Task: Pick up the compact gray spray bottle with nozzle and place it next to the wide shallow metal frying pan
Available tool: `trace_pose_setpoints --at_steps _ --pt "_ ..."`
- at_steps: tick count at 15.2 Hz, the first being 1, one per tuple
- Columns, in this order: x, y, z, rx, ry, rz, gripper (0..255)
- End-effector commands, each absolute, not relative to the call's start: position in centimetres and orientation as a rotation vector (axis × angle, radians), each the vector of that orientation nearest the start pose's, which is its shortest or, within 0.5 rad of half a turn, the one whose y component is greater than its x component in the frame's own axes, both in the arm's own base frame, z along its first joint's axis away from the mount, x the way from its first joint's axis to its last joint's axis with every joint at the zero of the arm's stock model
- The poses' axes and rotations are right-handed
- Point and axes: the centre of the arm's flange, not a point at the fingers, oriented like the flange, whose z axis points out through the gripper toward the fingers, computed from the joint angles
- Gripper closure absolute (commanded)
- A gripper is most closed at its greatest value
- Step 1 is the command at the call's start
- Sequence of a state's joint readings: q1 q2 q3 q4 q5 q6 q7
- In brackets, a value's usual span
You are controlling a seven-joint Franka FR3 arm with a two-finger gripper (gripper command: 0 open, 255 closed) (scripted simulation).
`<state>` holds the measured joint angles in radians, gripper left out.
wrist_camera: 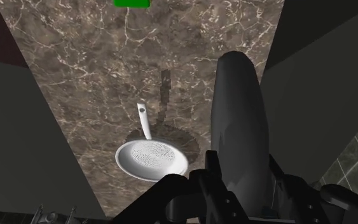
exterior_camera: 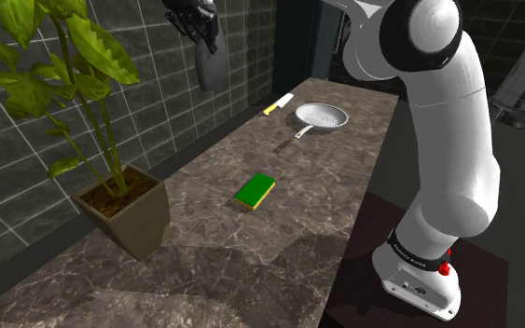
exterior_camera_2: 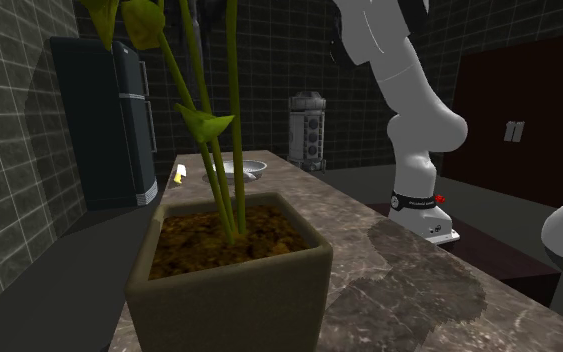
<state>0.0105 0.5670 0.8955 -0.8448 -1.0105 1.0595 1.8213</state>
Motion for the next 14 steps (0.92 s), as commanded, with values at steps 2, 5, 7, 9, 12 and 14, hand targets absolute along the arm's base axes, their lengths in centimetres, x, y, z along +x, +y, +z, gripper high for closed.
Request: trace_pose_setpoints --at_steps 2,5,7,9,12,14 --pt "60.4 19.7 64.3 -2.628 2.167 -0.731 255" --pt "61.7 16.3 62.9 -2.628 2.167 -0.731 255" --pt "62.5 14.0 62.0 -2.628 2.167 -0.731 255" --pt "63.4 11.7 61.0 -2.628 2.167 -0.731 255" --pt "64.7 8.2 59.6 -2.628 2.167 -0.731 255" --pt "65.6 5.9 58.7 -2.628 2.167 -0.731 255"
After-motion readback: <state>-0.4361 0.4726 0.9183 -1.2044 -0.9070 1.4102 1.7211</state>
